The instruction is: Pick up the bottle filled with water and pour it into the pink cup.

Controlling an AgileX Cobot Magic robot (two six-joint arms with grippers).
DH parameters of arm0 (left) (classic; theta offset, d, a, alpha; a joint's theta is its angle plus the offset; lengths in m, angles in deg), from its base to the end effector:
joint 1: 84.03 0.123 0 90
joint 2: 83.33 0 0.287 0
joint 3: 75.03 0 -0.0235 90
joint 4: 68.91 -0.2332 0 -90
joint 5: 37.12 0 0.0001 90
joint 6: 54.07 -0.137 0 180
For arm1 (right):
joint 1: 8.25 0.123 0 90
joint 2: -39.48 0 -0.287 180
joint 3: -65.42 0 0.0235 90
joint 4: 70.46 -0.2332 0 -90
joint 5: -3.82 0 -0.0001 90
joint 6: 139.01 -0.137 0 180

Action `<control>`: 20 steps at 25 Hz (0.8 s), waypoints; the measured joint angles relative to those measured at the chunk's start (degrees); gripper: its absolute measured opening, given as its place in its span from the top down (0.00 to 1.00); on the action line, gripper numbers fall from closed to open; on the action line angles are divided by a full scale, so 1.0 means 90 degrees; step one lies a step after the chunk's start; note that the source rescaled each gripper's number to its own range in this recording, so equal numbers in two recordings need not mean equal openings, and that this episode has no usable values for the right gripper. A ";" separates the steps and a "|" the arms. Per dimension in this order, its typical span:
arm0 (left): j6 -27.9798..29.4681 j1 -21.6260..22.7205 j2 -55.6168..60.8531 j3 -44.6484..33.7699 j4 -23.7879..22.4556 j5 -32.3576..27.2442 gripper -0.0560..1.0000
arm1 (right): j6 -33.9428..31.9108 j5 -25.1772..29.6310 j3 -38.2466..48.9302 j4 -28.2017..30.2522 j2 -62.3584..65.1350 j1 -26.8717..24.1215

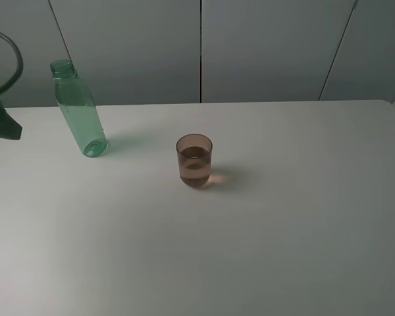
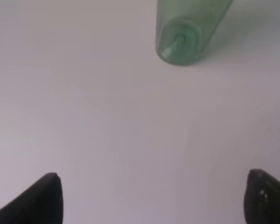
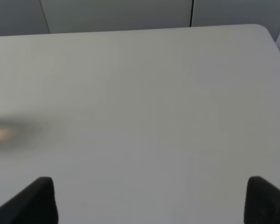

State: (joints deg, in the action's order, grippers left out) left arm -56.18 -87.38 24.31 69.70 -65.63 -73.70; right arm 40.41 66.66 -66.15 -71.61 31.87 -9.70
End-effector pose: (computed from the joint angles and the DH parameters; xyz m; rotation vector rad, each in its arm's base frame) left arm 0.2218 -0.0177 0.2372 0.0759 2.5156 -0.0704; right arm 0.0158 0.0020 0.2445 0.0353 2.0744 0.0148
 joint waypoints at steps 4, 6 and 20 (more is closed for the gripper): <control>-0.0389 0.0455 0.1257 0.0000 0.0265 -0.1363 0.00 | 0.0000 0.0000 0.0000 0.0000 0.0000 0.0000; -0.0446 0.0645 0.1965 -0.0026 0.0329 -0.1790 0.00 | 0.0000 0.0000 0.0000 0.0000 0.0000 0.0000; -0.0764 0.0304 0.6222 -0.1132 0.0683 -0.2775 0.00 | 0.0000 0.0000 0.0000 0.0000 0.0000 0.0000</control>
State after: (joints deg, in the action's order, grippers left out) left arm -63.05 -84.64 80.31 59.51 -59.48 -98.68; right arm 40.41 66.66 -66.15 -71.61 31.87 -9.70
